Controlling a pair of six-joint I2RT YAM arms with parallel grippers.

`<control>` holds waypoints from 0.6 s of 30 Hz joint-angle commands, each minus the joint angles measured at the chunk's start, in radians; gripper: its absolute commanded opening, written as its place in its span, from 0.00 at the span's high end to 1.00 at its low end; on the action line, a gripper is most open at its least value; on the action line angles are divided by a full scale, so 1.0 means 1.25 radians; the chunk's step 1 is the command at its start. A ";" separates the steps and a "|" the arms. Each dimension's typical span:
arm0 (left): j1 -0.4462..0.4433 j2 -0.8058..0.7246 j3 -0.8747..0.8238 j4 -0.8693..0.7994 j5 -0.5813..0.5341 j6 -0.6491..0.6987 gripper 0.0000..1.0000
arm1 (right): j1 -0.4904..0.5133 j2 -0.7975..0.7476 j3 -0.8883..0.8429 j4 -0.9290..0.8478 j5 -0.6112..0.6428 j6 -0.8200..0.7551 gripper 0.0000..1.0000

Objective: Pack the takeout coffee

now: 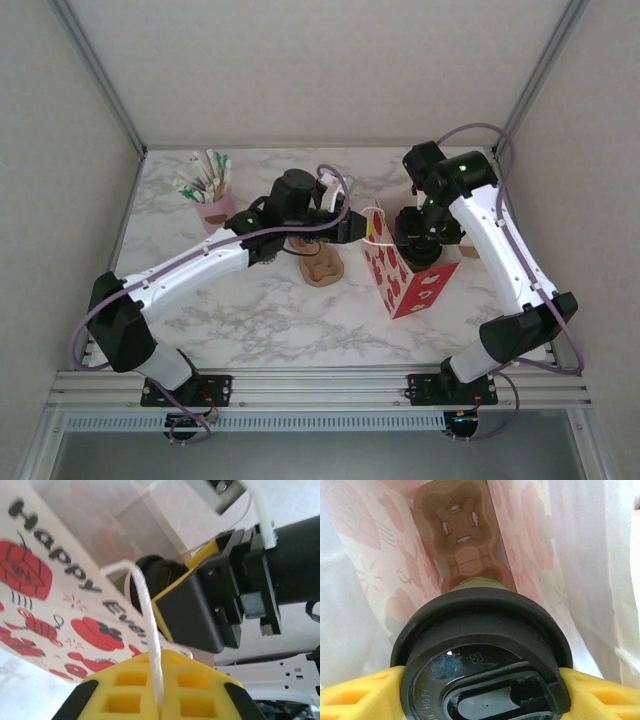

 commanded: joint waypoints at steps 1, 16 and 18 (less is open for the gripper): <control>0.029 0.001 0.039 -0.005 -0.028 0.018 1.00 | -0.004 -0.021 0.002 -0.129 0.001 0.003 0.28; 0.046 0.018 0.057 -0.017 -0.012 0.052 1.00 | 0.045 0.013 0.005 -0.122 -0.041 0.005 0.29; 0.046 0.016 0.051 -0.017 -0.016 0.054 0.99 | 0.055 0.023 0.007 -0.123 -0.038 0.006 0.29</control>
